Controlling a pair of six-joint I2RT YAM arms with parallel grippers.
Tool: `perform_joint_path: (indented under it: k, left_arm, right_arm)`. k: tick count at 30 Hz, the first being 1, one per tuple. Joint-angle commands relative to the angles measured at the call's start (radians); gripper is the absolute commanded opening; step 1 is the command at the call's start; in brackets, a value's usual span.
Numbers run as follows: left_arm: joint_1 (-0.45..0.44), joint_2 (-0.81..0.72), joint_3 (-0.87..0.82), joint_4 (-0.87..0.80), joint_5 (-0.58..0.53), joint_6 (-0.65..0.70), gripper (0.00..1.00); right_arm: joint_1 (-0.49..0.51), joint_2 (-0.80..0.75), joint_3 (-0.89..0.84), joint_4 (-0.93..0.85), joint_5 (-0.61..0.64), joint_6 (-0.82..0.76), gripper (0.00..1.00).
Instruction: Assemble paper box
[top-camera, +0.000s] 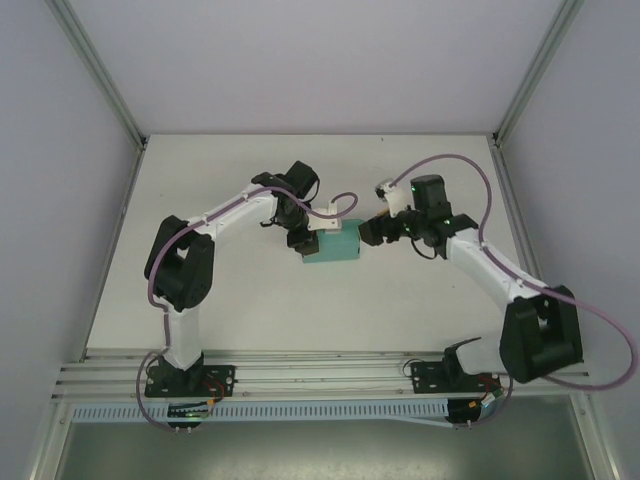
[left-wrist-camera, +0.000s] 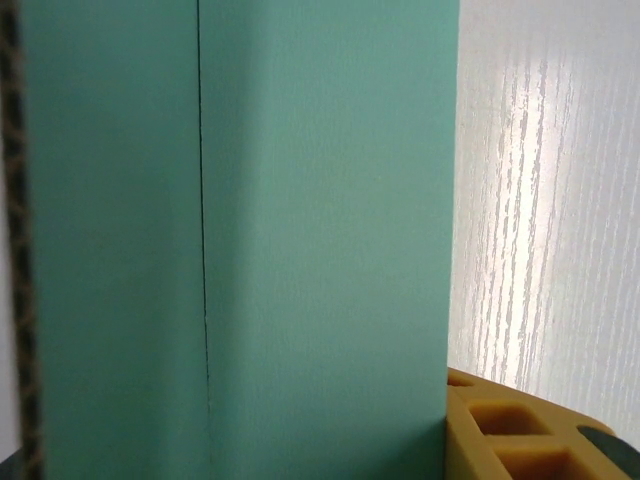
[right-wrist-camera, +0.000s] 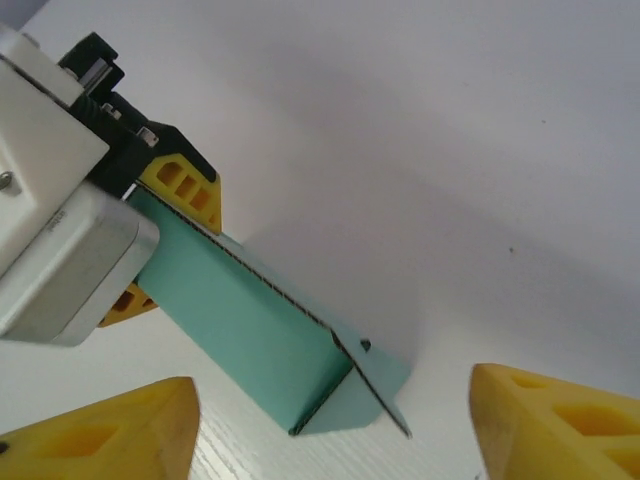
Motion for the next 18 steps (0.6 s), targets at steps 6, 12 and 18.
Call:
perform_joint_path:
  k: [6, 12, 18]
  left_arm:
    - [-0.002, 0.043, 0.024, -0.061, -0.005, -0.024, 0.39]
    - [-0.002, 0.048, 0.044, -0.065, 0.001, -0.035, 0.4]
    - [-0.003, 0.053, 0.064, -0.067, -0.002, -0.052, 0.41]
  right_arm:
    - [0.024, 0.108, 0.111, -0.153, -0.036, -0.111, 0.38]
    - [0.025, 0.1, 0.096, -0.171, -0.014, -0.12, 0.22]
    - [0.036, 0.101, 0.097, -0.122, 0.002, -0.056, 0.0]
